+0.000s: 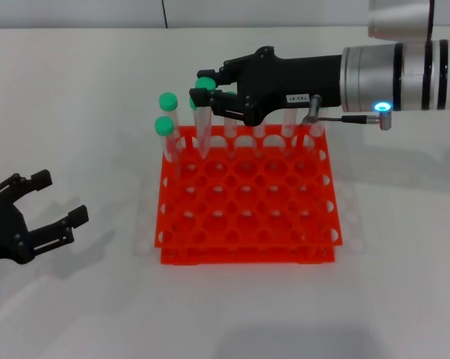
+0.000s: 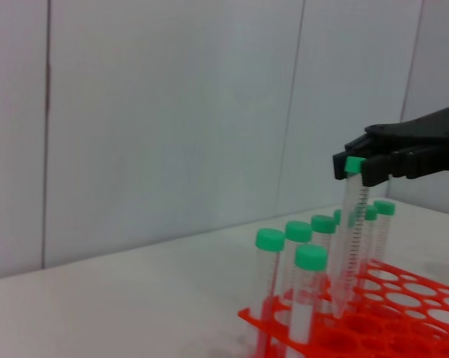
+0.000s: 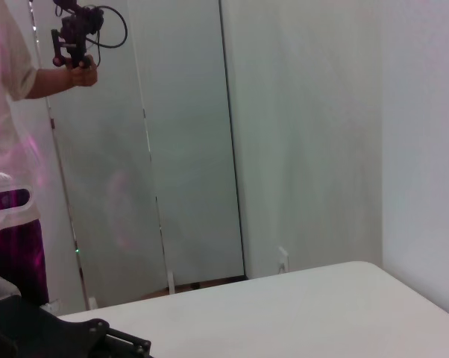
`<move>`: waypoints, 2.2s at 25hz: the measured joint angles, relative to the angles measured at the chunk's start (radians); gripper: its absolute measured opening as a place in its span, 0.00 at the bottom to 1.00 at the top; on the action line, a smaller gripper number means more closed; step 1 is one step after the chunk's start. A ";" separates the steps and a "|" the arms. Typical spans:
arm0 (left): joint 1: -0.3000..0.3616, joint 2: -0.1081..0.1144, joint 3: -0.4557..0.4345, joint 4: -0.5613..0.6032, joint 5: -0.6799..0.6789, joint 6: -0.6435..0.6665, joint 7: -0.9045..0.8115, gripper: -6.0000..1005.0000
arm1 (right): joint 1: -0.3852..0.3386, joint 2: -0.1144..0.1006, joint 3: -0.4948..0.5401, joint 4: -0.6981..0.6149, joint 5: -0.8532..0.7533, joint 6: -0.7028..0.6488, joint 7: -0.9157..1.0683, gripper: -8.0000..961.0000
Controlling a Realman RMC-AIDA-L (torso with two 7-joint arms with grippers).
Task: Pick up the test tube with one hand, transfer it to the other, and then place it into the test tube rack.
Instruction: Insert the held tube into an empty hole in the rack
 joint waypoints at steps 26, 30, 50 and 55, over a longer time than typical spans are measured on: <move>-0.019 -0.005 0.000 -0.001 0.007 -0.001 -0.004 0.89 | -0.004 0.000 -0.042 -0.003 0.012 0.034 0.002 0.28; -0.019 -0.006 0.000 -0.001 0.007 -0.001 -0.004 0.89 | -0.003 0.000 -0.076 -0.004 0.041 0.060 0.001 0.30; -0.023 -0.010 0.000 -0.001 0.008 0.000 -0.004 0.89 | 0.008 0.000 -0.152 -0.015 0.057 0.135 0.007 0.38; -0.029 -0.010 0.000 -0.001 0.008 -0.002 -0.004 0.89 | 0.011 0.000 -0.159 -0.015 0.057 0.131 0.007 0.40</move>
